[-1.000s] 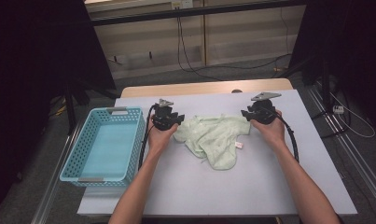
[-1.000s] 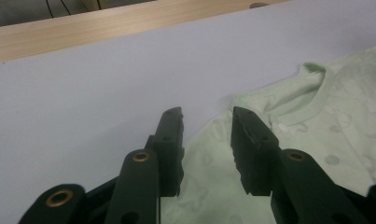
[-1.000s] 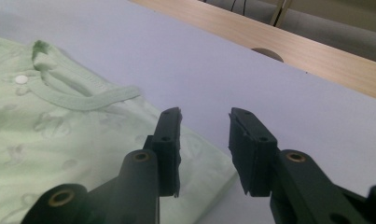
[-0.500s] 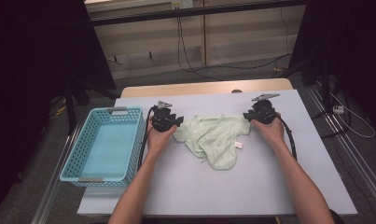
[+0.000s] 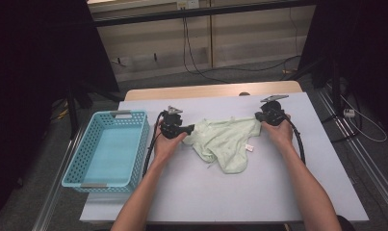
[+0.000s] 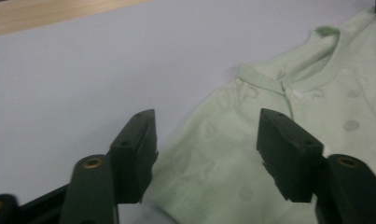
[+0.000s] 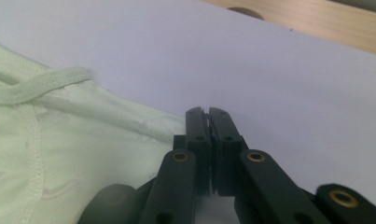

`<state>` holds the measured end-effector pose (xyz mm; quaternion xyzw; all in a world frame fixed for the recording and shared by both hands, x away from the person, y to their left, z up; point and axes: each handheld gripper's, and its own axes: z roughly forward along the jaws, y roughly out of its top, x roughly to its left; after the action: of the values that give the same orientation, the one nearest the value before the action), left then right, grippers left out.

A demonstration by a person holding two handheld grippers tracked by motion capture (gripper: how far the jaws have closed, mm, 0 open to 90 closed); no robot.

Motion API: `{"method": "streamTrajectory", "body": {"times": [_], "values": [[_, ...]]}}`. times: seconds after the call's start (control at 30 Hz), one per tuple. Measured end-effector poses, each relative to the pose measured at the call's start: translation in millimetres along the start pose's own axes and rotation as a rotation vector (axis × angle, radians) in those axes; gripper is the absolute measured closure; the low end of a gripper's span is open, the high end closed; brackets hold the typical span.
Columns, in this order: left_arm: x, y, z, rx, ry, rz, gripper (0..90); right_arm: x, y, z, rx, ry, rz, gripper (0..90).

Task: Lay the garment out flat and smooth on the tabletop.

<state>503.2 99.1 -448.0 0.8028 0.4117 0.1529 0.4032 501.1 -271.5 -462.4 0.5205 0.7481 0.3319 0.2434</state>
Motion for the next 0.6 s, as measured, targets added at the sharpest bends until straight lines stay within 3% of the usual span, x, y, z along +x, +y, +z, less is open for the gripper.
{"method": "streamTrajectory", "body": {"times": [0.1,0.23,0.33,0.6], "values": [[-0.3,1.5,-3.8,-0.001,-0.009,0.001,28.7,-1.7,2.7,-1.3,-0.01,-0.006,-0.001,84.2],[-2.5,2.2,-12.3,-0.019,-0.026,-0.007,21.5,-0.3,3.3,-9.0,-0.039,0.025,0.017,68.2],[-6.2,0.7,-17.7,-0.007,-0.035,0.034,20.7,5.8,1.6,-18.5,-0.077,0.071,0.018,57.2],[-23.0,-1.5,-32.2,-0.046,-0.057,0.118,17.7,23.4,3.3,-42.9,-0.135,0.141,0.003,32.5]]}}
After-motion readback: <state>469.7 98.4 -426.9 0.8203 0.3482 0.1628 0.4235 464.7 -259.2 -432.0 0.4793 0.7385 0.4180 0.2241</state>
